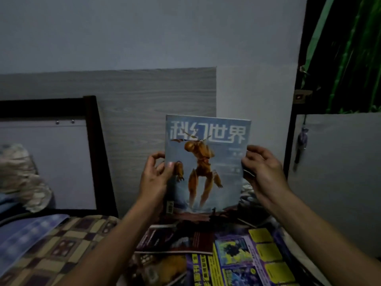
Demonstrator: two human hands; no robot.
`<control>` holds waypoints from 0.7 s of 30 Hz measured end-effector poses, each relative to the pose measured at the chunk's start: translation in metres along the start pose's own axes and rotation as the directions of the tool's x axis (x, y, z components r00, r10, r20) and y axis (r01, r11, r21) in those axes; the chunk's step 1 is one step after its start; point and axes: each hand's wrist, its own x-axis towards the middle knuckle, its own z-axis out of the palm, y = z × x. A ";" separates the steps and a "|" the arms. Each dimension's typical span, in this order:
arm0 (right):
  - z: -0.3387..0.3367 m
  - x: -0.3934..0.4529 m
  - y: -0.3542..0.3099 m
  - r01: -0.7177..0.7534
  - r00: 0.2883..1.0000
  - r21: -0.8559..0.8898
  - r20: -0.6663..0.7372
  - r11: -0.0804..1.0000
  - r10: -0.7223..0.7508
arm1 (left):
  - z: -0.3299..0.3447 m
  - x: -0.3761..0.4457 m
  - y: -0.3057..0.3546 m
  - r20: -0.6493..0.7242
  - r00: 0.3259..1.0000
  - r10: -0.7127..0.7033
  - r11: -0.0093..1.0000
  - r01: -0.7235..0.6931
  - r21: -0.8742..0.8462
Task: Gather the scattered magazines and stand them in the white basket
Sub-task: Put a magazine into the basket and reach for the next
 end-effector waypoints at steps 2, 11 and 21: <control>0.010 -0.004 0.018 -0.019 1.000 -0.099 0.018 0.995 0.021 | -0.018 -0.003 -0.006 -0.051 0.999 -0.009 0.995 0.014 0.097; 0.035 0.013 0.016 0.097 0.994 -0.158 0.062 0.983 -0.088 | -0.035 0.010 -0.006 -0.131 0.991 0.009 0.994 0.006 0.111; 0.034 0.027 0.052 0.054 0.998 -0.173 0.050 0.983 -0.046 | -0.050 0.022 -0.035 -0.159 0.984 -0.073 0.975 0.104 0.196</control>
